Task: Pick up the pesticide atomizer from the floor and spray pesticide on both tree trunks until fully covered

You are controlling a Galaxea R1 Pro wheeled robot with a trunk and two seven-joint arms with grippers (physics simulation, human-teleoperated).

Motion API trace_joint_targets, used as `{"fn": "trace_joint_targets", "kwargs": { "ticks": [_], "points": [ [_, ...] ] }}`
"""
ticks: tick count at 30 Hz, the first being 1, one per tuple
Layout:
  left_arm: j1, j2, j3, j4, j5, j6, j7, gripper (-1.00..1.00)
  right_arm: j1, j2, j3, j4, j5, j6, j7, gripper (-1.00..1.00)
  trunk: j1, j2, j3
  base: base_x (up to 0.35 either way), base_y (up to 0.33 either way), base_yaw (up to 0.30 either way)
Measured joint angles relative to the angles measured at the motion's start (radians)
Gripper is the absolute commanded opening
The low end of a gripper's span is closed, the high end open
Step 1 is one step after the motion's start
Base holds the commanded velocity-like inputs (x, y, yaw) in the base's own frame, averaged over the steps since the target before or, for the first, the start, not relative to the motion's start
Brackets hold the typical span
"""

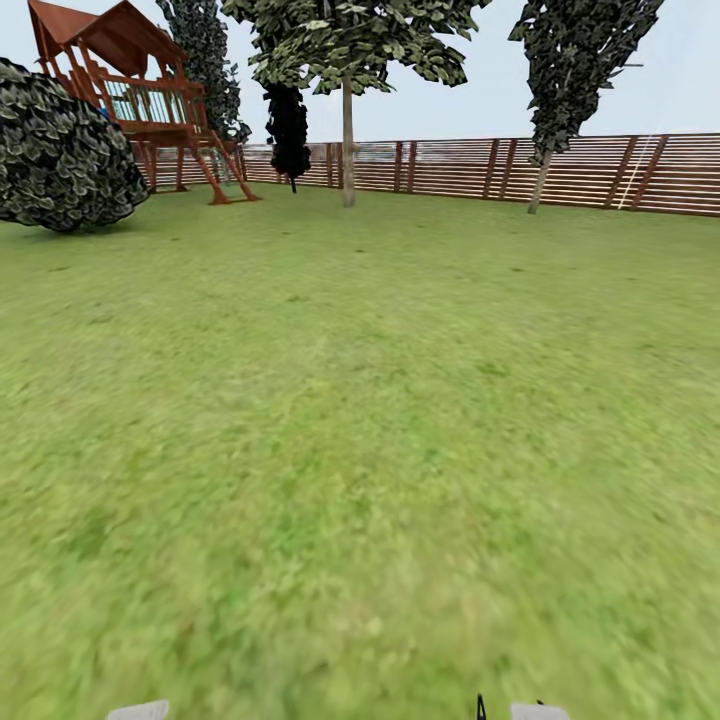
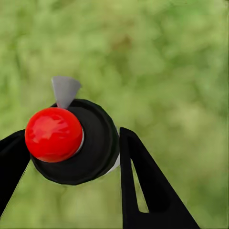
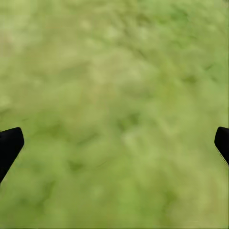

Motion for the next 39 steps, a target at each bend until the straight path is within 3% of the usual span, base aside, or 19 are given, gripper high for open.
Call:
{"fn": "trace_joint_targets", "kwargs": {
  "ticks": [39],
  "points": [
    [0.0, 0.004, 0.002, -0.001, 0.0, 0.0, 0.0, -1.0, 0.0, 0.0, 0.0, 0.0, 0.0, 0.0, 0.0, 1.0, 0.0, 0.0, 0.0, 0.339, 0.0, 0.0]
  ]
}}
